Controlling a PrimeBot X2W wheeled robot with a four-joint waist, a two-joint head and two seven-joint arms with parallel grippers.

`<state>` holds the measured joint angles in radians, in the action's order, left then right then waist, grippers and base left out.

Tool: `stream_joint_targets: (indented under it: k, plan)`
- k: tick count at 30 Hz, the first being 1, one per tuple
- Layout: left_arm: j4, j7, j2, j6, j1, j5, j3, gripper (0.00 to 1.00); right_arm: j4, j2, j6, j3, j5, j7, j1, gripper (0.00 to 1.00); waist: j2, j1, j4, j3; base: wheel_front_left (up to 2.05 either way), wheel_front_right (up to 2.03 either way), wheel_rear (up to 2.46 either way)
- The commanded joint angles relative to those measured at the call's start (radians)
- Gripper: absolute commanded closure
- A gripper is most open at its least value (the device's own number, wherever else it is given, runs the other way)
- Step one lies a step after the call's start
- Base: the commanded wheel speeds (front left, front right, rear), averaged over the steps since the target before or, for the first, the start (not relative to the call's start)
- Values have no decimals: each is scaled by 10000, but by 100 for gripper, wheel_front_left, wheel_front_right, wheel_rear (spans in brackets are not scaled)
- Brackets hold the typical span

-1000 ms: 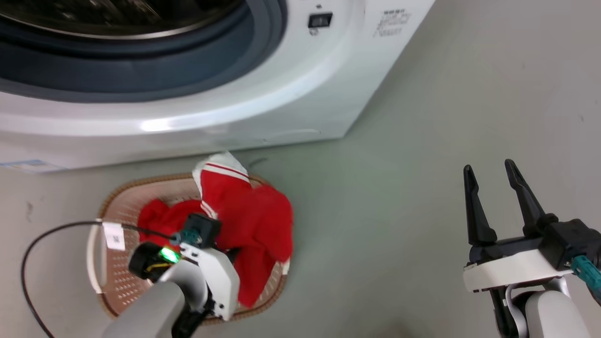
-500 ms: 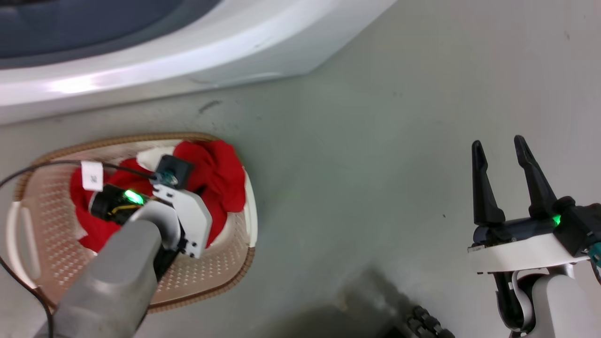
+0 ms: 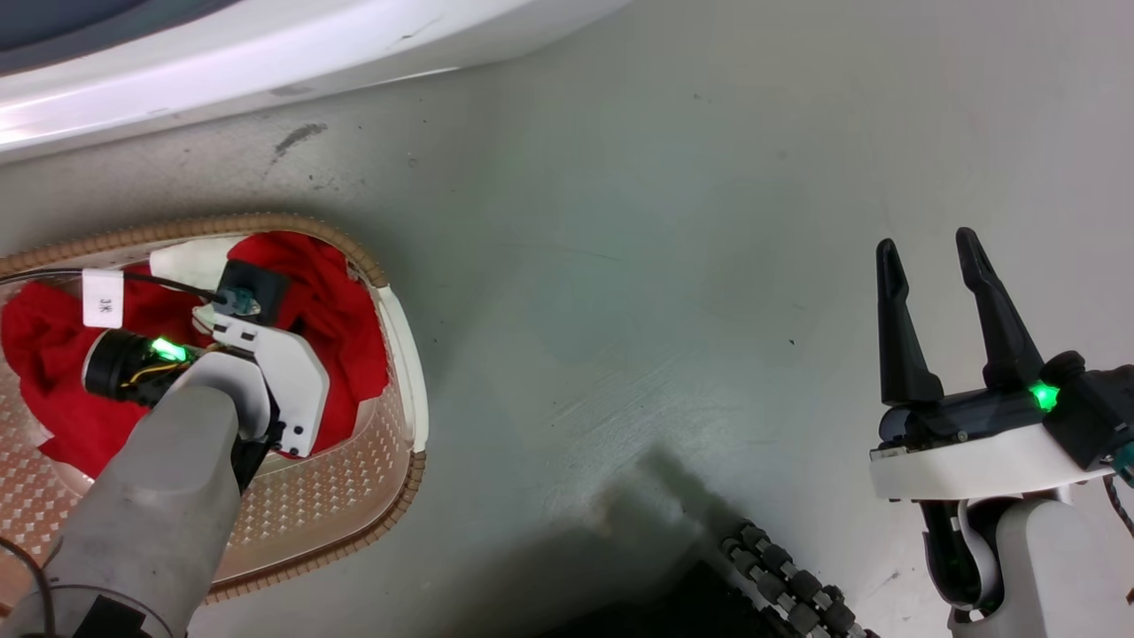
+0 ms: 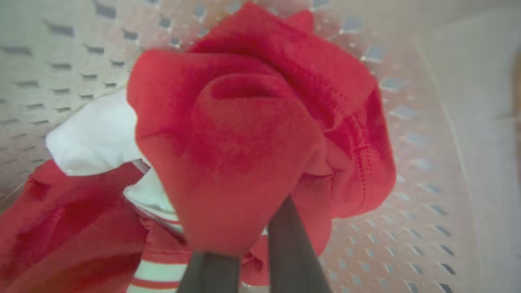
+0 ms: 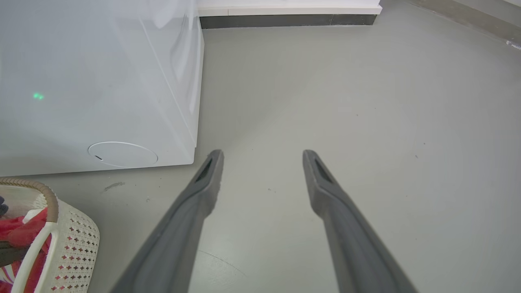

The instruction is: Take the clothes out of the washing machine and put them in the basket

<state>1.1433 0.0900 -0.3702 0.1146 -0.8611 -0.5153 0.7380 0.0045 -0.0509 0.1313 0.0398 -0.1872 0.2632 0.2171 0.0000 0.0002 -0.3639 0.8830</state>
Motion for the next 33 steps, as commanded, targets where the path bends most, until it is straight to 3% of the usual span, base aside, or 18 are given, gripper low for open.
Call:
stream_joint_targets:
  k: [1, 2, 3, 10, 15, 20, 28, 33]
  plan:
    - [139, 44, 8, 35, -148, 0, 40, 100, -26, 11, -11, 20, -35, 23, 83, 0, 0, -2, -27, 29, 0, 0, 0]
    - [219, 133, 35, 49, -191, 57, 116, 29, -6, 11, -11, 24, -20, 23, 86, 0, 0, -2, -21, 19, 0, 0, 0]
    - [301, 207, 73, 63, -217, 95, 171, 0, 24, 11, -11, 11, 3, 23, 99, 0, 0, -2, -1, -8, 0, 0, 0]
    - [599, 940, 532, 113, -196, 23, 346, 0, 169, 10, -11, -114, 324, 23, 172, 0, 0, -2, 413, -631, 0, 0, 0]
    - [428, 1481, 1072, 131, 156, -91, 492, 0, 412, 7, -11, -339, 790, 23, 88, 0, 0, -2, 1027, -1746, 0, 0, 0]
    - [-49, 1717, 1267, 148, 461, -86, 589, 0, 555, -1, -11, -768, 1001, 23, 47, 0, 0, -2, 1630, -2964, 0, 0, 0]
    - [-2073, 1748, 852, -36, 1259, 13, -146, 0, 727, 1, -11, -1294, 1468, 23, -234, 0, 0, -2, 2457, -4452, 0, 0, 0]
    - [-3924, 1749, 429, -576, 2214, 249, -1098, 0, 786, -2, -11, -1537, 1673, 23, -563, 0, 0, -2, 2956, -5359, 0, 0, 0]
